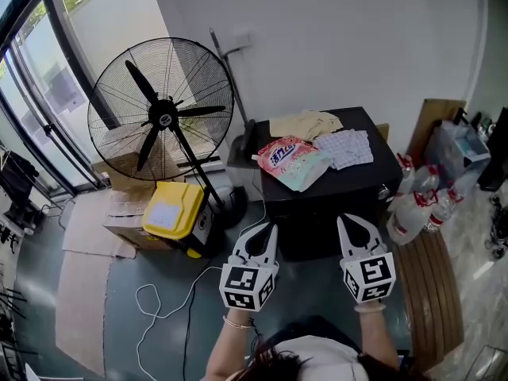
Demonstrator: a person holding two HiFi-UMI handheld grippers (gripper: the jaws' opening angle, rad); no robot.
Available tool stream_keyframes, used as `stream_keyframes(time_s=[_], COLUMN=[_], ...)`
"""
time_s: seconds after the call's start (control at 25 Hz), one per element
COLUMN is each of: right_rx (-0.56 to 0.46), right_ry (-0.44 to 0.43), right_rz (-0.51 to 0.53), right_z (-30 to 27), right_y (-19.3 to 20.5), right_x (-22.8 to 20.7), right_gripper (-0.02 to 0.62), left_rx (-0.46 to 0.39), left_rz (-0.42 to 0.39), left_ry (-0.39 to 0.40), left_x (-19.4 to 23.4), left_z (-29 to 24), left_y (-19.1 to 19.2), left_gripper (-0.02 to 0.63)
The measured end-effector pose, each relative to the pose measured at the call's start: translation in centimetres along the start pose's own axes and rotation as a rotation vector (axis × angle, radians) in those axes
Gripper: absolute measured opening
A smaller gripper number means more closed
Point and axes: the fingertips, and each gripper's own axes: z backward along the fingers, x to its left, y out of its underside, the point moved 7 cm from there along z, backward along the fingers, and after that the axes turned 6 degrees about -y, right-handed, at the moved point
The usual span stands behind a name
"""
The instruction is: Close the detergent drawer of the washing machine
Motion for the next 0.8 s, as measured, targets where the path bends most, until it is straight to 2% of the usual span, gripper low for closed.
stream_keyframes(time_s=[0.4, 0.8], right_rx=[0.003, -0.056], right_ry=[0.014, 0.015], right_rz=[-0.006, -0.014], right_z=[-0.4, -0.2], right_y=[0.7, 0.7], right_x=[-1.4, -2.4], right_gripper=[0.026, 0.026], left_rx=[0.007, 0.018], left_rz=[0.008, 0.009], left_ry=[0.023, 0.038], left_x=[-1.0, -2.0], left_z=[-1.8, -3.0], left_y=[0.2, 0.2], left_gripper=[0.018, 0.018])
